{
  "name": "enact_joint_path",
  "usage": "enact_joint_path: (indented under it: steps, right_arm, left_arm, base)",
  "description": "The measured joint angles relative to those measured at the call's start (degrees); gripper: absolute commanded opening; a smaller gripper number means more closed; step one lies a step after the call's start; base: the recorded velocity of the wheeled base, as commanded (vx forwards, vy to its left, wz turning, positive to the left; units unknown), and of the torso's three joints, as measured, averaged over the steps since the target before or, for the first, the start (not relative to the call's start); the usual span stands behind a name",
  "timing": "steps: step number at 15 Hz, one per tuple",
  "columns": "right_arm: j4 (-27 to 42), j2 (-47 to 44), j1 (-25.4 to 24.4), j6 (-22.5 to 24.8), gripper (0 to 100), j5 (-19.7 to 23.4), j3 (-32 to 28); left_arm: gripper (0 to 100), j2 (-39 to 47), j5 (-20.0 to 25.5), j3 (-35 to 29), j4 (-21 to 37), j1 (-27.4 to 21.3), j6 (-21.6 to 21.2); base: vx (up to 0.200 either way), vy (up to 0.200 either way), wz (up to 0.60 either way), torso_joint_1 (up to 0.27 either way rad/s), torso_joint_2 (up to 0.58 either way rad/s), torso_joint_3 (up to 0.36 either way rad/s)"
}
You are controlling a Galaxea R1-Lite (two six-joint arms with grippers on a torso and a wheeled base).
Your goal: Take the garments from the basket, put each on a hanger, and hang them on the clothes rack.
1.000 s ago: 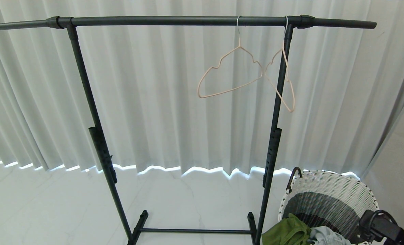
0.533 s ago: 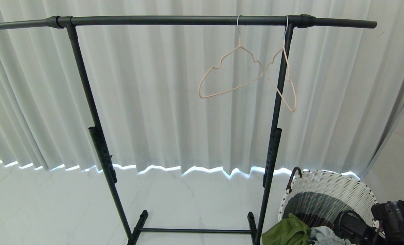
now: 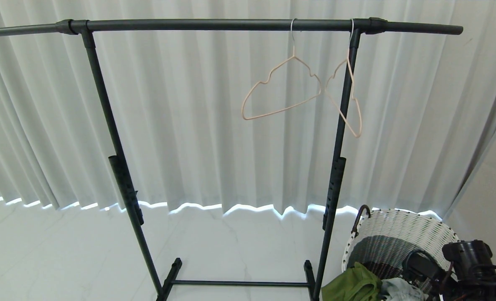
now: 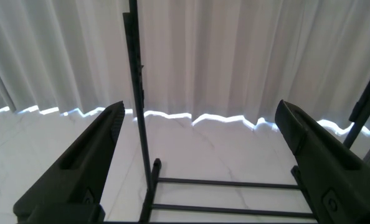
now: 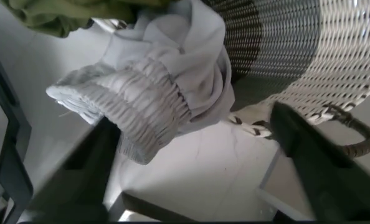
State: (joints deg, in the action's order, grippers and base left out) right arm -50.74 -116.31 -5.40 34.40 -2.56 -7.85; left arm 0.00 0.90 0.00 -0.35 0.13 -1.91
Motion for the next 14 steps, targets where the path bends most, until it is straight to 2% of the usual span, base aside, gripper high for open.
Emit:
enact_joint_path:
  steps: [3, 6, 11, 14]
  right_arm:
    - [-0.46, 0.38, 0.37, 0.00, 0, -0.01, 0.96]
    - [-0.61, 3.66, 0.41, -0.13, 0, -0.20, 4.47]
    - [2.62, 16.26, 0.30, -0.72, 0, -0.26, 7.56]
    - [6.79, 26.23, 0.30, -0.68, 0, -2.83, 7.33]
  left_arm:
    - [100, 0.00, 0.05, 0.00, 0.00, 0.00, -0.09]
    - [100, 0.00, 0.05, 0.00, 0.00, 0.02, -0.09]
    - [100, 0.00, 0.07, 0.00, 0.02, 0.02, -0.13]
    - [100, 0.00, 0.07, 0.00, 0.00, 0.00, -0.13]
  base:
    - [0.000, 0.000, 0.00, 0.000, 0.00, 0.000]
    - [0.000, 0.000, 0.00, 0.000, 0.00, 0.000]
    - [0.000, 0.000, 0.00, 0.000, 0.00, 0.000]
    - [0.000, 0.000, 0.00, 0.000, 0.00, 0.000]
